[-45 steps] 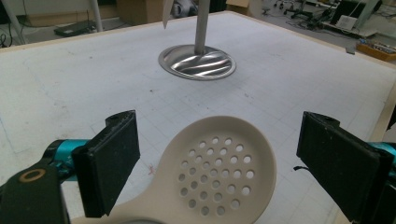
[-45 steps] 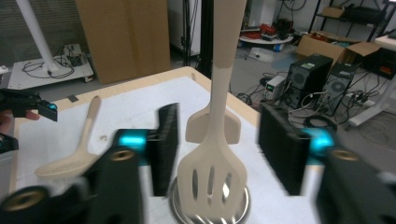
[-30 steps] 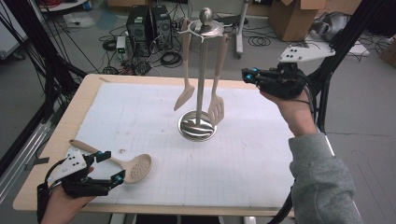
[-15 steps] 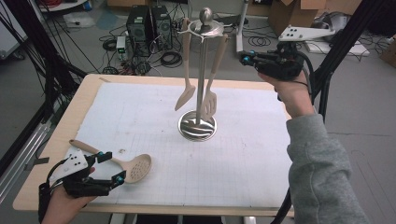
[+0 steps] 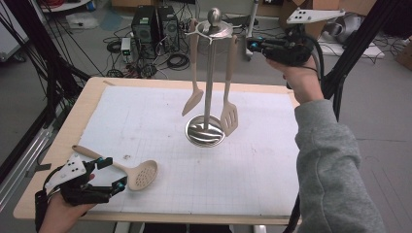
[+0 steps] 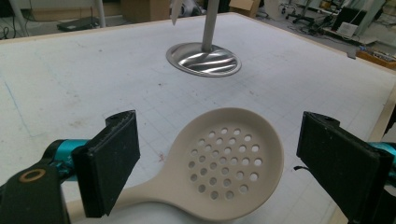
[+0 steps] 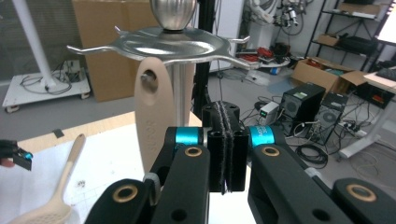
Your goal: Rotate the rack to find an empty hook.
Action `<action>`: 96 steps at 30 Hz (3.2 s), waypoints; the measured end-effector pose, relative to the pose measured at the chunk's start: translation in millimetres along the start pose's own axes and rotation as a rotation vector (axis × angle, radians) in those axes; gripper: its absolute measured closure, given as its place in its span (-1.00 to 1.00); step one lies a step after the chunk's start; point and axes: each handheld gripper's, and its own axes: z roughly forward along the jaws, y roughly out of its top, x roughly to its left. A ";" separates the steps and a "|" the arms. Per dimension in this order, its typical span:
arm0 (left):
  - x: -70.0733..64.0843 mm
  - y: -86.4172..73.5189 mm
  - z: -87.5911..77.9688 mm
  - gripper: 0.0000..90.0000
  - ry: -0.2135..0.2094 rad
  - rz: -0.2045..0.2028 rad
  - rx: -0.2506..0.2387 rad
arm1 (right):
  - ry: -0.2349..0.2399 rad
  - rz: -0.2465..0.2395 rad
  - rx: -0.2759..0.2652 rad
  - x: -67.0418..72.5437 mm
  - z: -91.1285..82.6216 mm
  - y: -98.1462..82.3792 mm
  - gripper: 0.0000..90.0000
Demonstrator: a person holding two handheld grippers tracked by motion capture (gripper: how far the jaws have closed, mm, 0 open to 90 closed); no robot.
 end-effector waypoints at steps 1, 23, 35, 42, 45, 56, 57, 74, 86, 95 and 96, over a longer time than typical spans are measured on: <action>0.8 0.5 -1.7 -0.70 0.002 0.000 0.000 | 0.001 -0.002 0.002 -2.4 1.3 1.4 1.00; 6.8 0.9 -10.9 -0.70 0.026 -0.011 -0.017 | -0.017 -0.029 0.006 -23.7 22.7 16.2 1.00; 8.1 -1.0 -10.9 -0.70 0.029 -0.020 -0.014 | -0.048 -0.021 -0.003 -29.7 31.2 16.5 1.00; 9.6 -2.6 -10.9 -0.70 0.031 -0.023 -0.009 | -0.034 -0.017 -0.017 -33.4 37.2 17.7 1.00; 9.8 -3.5 -10.6 -0.70 0.030 -0.027 -0.008 | -0.025 -0.017 -0.014 -35.0 38.4 16.6 1.00; 10.2 -5.2 -9.8 -0.70 0.029 -0.028 0.004 | 0.002 -0.013 -0.041 -36.5 43.0 15.7 1.00; 10.4 -5.4 -9.9 -0.70 0.030 -0.028 0.005 | 0.005 -0.016 -0.040 -35.9 43.4 15.8 1.00; 10.4 -7.6 -7.3 -0.70 0.025 -0.032 0.014 | 0.016 -0.049 -0.042 -29.1 32.1 14.1 1.00; 9.6 -9.1 -3.8 -0.70 0.016 -0.031 0.024 | 0.035 -0.073 -0.048 -18.9 22.1 9.9 1.00; 9.9 -9.6 -3.4 -0.70 0.018 -0.037 0.021 | 0.042 -0.095 -0.052 -9.3 15.9 13.0 1.00; 10.0 -9.6 -3.4 -0.70 0.017 -0.036 0.022 | 0.048 -0.095 -0.055 -7.9 15.5 12.5 1.00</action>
